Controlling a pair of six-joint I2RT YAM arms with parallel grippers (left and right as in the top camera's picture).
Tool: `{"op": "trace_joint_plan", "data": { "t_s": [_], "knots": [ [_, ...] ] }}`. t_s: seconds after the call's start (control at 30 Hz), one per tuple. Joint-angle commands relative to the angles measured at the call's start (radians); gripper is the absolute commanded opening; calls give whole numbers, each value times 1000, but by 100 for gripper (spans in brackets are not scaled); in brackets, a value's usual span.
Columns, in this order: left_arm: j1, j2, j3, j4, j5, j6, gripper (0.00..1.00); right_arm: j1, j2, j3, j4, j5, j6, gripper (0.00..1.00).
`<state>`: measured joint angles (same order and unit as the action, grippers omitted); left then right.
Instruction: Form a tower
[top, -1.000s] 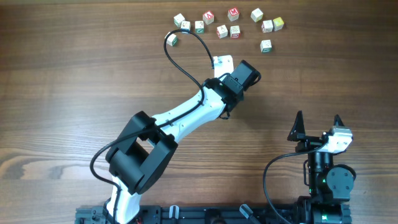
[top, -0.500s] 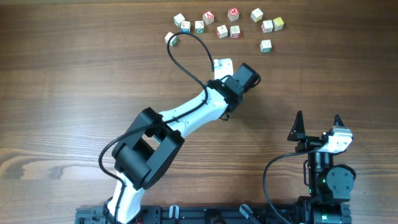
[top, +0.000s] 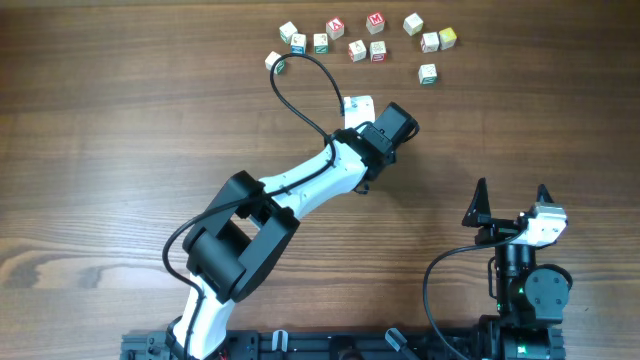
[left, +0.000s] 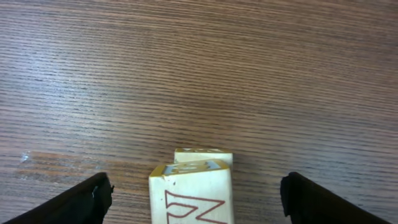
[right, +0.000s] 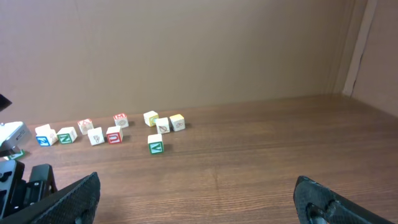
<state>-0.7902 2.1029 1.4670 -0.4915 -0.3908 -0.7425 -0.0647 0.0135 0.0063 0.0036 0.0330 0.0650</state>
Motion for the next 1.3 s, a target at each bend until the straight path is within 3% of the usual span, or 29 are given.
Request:
{"op": "trace_joint_plan", "data": {
  "t_s": [0.0, 0.03, 0.07, 0.13, 0.23, 0.33, 0.53, 0.6, 0.77, 0.87, 1.07, 1.27],
  "knots": [
    [0, 18, -10, 6, 5, 2, 88, -6, -4, -1, 4, -12, -12, 100],
    [0, 18, -10, 6, 5, 2, 82, -6, -4, -1, 4, -12, -12, 100],
    [0, 18, -10, 6, 5, 2, 68, -6, -4, -1, 4, -12, -12, 100],
    [0, 18, -10, 13, 4, 2, 66, -6, -4, -1, 4, -12, -12, 100],
    [0, 18, -10, 14, 4, 2, 49, -6, -4, -1, 4, -12, -12, 100],
    [0, 18, -8, 14, 4, 2, 40, -6, -4, -1, 4, -12, -12, 100],
    [0, -2, -7, 14, -23, 5, 34, -6, -4, -1, 4, -12, -12, 100],
    [0, -5, -8, 14, -23, 5, 38, -6, -4, -1, 4, -12, -12, 100],
    [0, -5, -8, 13, -23, 5, 86, -6, -4, -1, 4, -12, -12, 100],
    [0, -7, -8, 13, -23, 5, 100, -6, -4, -1, 4, -12, -12, 100],
    [0, -93, -8, -6, -23, 5, 100, -6, -4, -1, 4, -12, -12, 100],
    [0, -223, -8, -219, -97, 0, 100, -6, -4, -1, 4, -12, -12, 100]
  ]
}}
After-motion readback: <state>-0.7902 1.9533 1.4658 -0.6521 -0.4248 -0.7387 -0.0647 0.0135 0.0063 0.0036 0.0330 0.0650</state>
